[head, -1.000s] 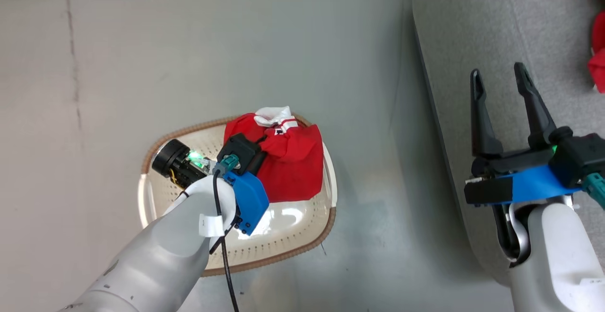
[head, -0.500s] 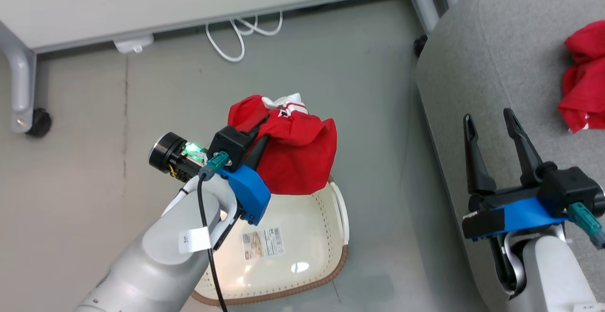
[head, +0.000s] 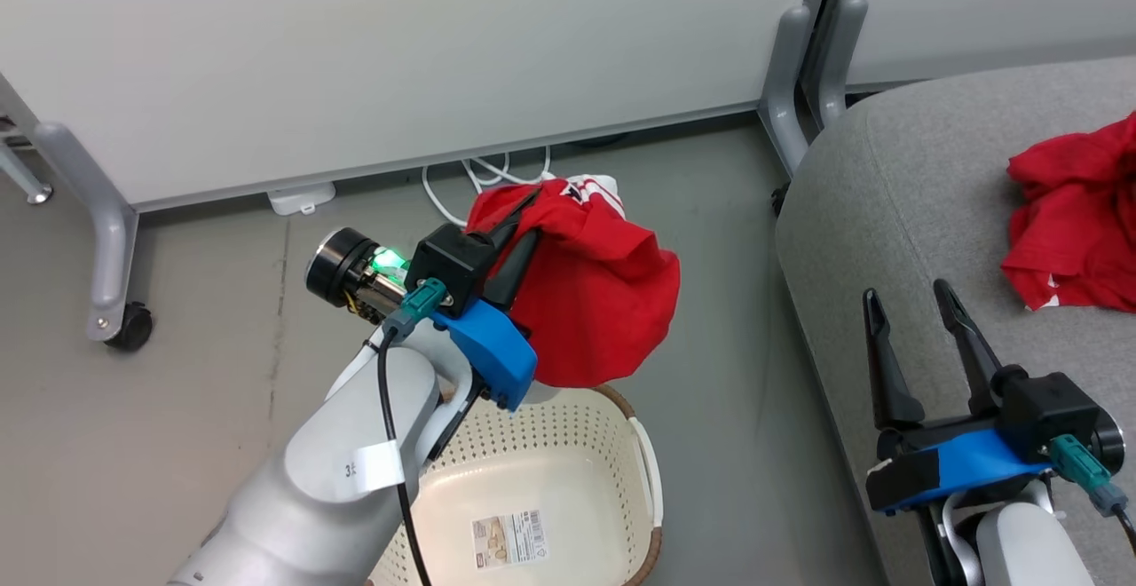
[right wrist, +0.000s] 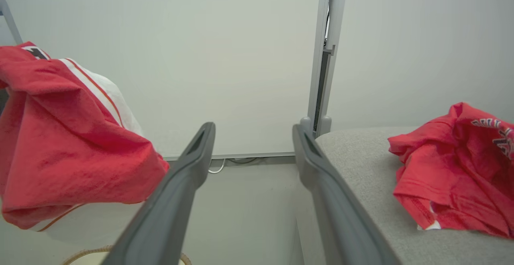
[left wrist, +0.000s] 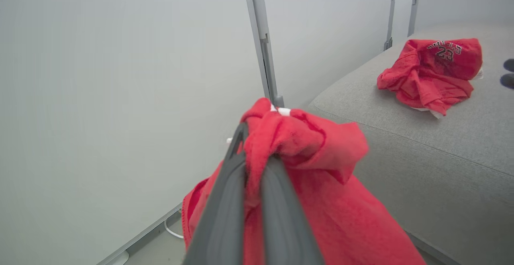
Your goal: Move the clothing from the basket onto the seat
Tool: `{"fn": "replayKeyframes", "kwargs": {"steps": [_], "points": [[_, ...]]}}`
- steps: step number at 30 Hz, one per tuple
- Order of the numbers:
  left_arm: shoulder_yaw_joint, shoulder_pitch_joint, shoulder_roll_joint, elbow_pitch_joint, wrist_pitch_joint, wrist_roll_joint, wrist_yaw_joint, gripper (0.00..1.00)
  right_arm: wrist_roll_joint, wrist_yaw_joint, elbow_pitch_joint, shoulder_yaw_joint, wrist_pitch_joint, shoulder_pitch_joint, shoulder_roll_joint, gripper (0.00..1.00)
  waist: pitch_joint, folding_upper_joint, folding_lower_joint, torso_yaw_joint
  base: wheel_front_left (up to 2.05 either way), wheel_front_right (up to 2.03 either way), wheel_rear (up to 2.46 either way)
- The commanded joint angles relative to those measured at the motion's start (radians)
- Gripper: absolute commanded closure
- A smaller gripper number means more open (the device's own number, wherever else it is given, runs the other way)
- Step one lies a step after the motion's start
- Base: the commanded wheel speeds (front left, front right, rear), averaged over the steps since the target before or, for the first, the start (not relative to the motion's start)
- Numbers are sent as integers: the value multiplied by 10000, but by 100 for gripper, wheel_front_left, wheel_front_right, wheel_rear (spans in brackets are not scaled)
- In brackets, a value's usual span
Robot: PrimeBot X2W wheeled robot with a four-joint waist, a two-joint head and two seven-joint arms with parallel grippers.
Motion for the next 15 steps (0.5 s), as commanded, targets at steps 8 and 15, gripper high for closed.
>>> {"fn": "replayKeyframes", "kwargs": {"steps": [8,15], "points": [[288,256,-264,-477,-52,346,-95,100,130,1,98,-67,-6,670,1,0,-845,-1,1,82,0,0,0],[341,313,-302,-600,-52,497,-186,100,212,1,83,-60,-6,859,1,0,-1065,-1,1,93,0,0,0]]}}
